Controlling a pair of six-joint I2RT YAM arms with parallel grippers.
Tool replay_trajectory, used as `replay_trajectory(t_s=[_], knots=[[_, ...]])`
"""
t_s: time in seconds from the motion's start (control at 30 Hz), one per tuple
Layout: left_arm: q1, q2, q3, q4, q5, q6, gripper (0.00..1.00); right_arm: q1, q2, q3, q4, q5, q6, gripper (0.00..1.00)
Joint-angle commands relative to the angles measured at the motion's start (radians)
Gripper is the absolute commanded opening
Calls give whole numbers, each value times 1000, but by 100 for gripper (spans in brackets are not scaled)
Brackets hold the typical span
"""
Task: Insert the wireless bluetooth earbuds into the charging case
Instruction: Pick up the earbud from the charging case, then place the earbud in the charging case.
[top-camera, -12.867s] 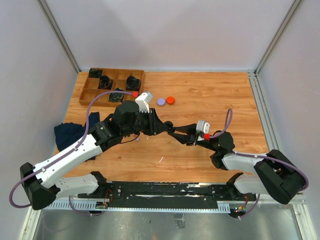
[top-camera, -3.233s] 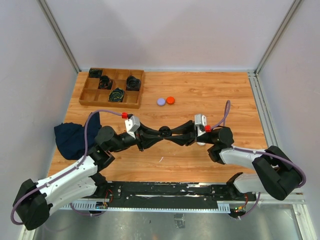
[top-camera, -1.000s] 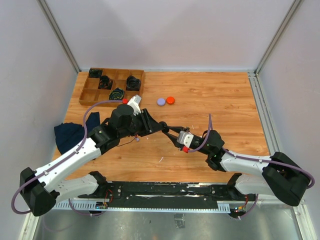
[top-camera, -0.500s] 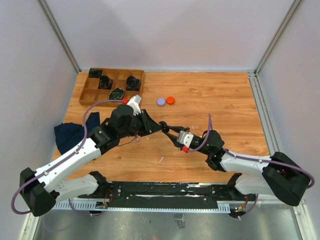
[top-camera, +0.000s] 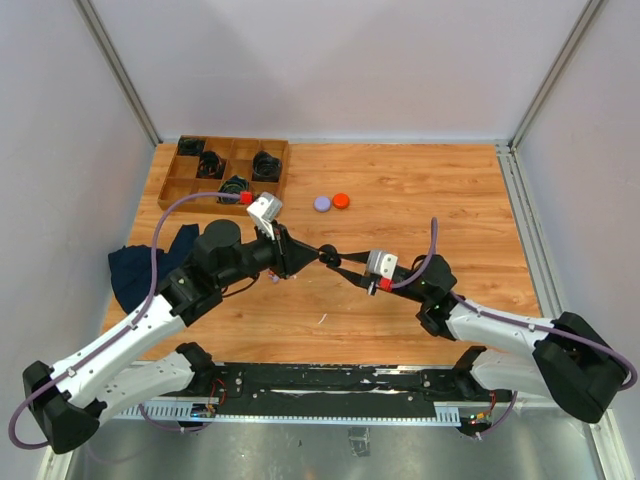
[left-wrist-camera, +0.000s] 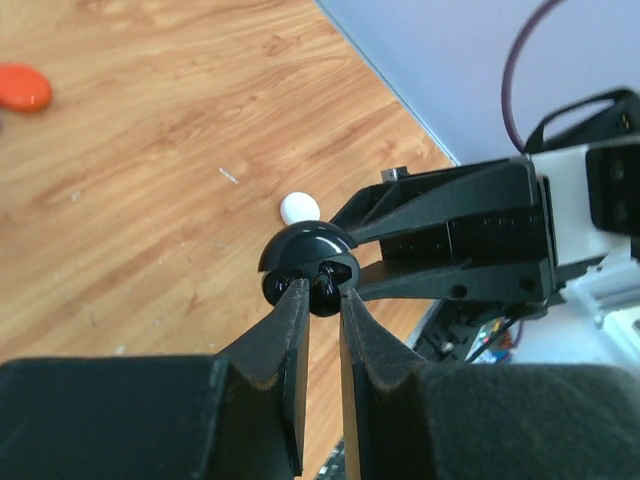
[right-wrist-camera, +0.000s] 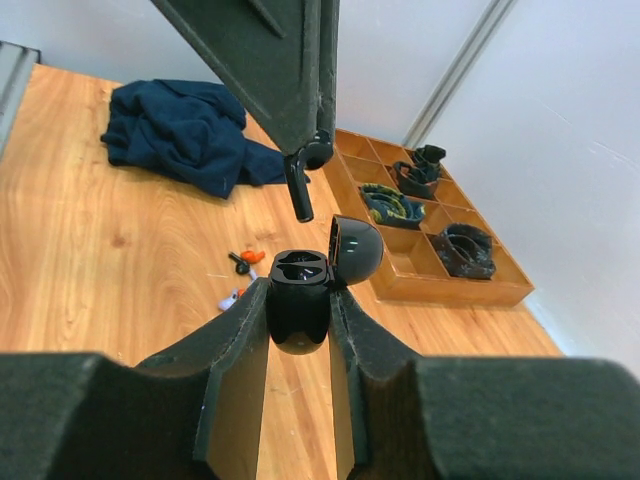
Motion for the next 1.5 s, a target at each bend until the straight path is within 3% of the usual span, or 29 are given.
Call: replay_trajectory(t_s=[0.0, 0.4, 0.53, 0.67, 0.93, 1.47], knots=[[-9, -7, -1, 82, 107, 241, 6, -28, -34, 51, -33, -115, 100, 11], [-10, -24, 77, -51, 356, 824, 5, -98, -32, 80, -17, -262, 272, 11], [-10, -36, 80, -88, 428, 1032, 1, -105, -31, 83, -20, -279, 281, 11], [-11, -28, 90, -115, 457, 1146, 0, -107, -30, 85, -20, -293, 288, 11], [-32, 38, 147, -176, 458, 1242, 0, -106, -14, 83, 23, -308, 312, 11], [-45, 73, 155, -203, 471, 1250, 0, -107, -11, 82, 36, -306, 319, 11]])
